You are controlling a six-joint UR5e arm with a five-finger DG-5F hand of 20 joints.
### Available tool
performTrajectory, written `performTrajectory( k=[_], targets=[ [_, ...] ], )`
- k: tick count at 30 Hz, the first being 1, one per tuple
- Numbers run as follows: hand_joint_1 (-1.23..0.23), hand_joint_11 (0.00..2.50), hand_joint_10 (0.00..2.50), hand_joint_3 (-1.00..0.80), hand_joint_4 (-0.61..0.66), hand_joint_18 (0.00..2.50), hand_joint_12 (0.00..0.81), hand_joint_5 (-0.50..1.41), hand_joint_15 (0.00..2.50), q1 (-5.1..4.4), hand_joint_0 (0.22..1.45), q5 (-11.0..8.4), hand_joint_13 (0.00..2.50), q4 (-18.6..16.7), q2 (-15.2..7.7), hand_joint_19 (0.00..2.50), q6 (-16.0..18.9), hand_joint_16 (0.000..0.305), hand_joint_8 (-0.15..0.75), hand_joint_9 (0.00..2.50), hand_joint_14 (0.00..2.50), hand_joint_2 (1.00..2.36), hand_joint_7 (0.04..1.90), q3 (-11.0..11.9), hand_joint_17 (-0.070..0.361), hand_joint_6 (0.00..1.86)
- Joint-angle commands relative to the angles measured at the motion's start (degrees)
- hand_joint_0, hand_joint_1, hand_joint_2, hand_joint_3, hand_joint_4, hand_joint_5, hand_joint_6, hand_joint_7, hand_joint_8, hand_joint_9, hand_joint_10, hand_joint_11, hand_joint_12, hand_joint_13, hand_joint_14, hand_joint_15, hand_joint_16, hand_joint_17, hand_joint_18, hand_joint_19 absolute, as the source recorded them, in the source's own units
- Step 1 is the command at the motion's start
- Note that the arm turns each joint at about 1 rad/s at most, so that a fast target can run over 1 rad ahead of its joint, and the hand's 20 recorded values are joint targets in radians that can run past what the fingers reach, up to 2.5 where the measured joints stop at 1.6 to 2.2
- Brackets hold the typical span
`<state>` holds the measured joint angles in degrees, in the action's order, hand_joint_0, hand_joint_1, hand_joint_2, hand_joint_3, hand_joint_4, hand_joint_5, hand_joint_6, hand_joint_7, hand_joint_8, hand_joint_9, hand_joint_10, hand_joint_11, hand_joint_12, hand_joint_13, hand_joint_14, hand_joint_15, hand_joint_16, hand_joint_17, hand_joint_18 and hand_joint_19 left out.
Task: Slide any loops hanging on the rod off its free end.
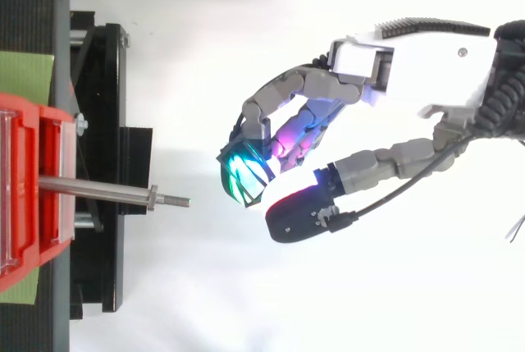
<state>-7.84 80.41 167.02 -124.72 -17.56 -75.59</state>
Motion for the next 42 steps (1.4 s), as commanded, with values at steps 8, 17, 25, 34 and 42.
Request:
performTrajectory(
  k=[8, 17, 25, 34, 42],
  targets=[
    [-0.71, 0.32, 0.01, -0.36, -0.04, 1.00, 0.311, -0.19, 0.24, -0.07, 0.64, -0.26, 1.02, 0.9, 0.0, 0.35, 2.4, 0.045, 0.317, 0.88, 0.01, 1.01, 1.07, 0.0, 0.101, 0.91],
    [-0.80, 0.31, 0.01, -0.42, -0.10, 1.03, 0.305, -0.19, 0.24, 0.02, 0.71, -0.35, 1.04, 1.4, 0.0, 0.34, 5.2, 0.044, 0.310, 0.87, 0.01, 1.01, 1.10, 0.0, 0.100, 0.92],
    [-0.81, 0.31, 0.01, -0.46, -0.08, 1.03, 0.303, -0.19, 0.24, -0.07, 0.71, -0.35, 1.04, 2.8, 0.0, 0.35, 8.0, 0.044, 0.307, 0.88, 0.01, 1.00, 1.04, 0.0, 0.099, 0.92],
    [-0.70, 0.31, 0.01, -0.45, 0.01, 1.03, 0.306, -0.17, 0.26, -0.07, 0.62, -0.35, 1.05, 3.2, 0.0, 0.37, 8.0, 0.045, 0.319, 0.91, 0.01, 1.00, 1.10, 0.0, 0.101, 0.91],
    [-0.61, 0.31, 0.01, -0.43, 0.04, 1.04, 0.316, -0.15, 0.27, 0.02, 0.59, -0.35, 1.07, 3.2, 0.0, 0.40, 8.1, 0.046, 0.323, 0.95, 0.01, 1.01, 1.09, 0.0, 0.104, 0.89]
  ],
)
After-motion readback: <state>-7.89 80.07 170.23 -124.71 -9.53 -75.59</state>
